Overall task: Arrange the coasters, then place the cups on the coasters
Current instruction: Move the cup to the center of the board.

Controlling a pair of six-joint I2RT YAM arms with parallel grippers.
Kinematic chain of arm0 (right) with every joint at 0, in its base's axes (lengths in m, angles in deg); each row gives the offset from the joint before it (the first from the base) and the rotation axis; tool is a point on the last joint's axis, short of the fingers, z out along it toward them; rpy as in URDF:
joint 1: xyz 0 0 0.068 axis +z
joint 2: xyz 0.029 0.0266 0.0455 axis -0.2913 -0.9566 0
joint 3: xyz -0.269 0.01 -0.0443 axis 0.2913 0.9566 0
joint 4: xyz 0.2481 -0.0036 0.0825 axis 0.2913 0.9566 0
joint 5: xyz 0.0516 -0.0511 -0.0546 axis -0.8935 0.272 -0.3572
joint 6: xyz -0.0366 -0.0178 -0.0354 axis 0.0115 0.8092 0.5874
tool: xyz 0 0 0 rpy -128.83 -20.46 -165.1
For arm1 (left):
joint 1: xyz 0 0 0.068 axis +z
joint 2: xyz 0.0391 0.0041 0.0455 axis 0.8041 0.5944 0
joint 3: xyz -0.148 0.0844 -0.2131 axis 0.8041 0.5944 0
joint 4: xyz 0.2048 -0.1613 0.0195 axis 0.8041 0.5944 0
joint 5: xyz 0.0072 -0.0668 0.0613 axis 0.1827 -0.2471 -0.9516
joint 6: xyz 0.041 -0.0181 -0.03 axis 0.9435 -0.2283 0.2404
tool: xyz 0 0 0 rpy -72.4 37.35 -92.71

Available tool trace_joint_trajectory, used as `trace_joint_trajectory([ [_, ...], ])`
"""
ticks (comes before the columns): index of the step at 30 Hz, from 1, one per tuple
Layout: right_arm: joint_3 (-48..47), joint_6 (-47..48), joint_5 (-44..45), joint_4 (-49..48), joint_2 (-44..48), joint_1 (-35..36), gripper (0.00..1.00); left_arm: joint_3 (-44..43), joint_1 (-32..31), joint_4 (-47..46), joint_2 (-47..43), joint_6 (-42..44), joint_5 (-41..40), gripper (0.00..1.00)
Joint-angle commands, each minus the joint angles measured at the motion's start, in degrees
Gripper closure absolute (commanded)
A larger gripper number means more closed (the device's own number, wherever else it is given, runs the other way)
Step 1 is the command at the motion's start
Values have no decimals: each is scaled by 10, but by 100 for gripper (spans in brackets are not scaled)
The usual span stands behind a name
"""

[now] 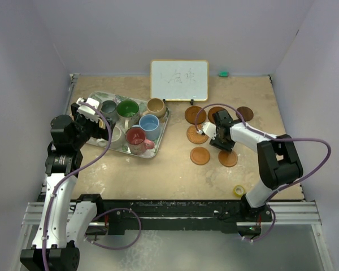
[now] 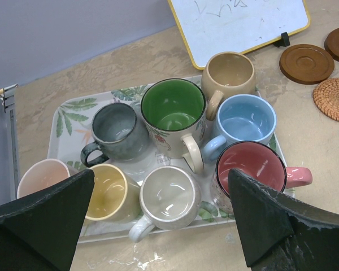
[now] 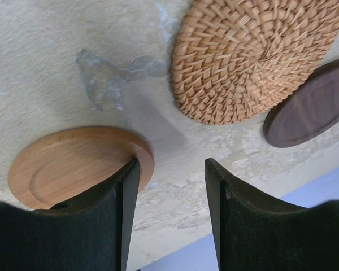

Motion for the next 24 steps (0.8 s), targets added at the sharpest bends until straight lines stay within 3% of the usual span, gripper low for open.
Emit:
trace_joint_trajectory([
  [1,-20,-22,-42,-33,-29,-4,47,0,3,-27,-1,4,5,2],
  [24,-63,-71,-120,-11,-58,-4,45,2,3,-27,1,10,9,1],
])
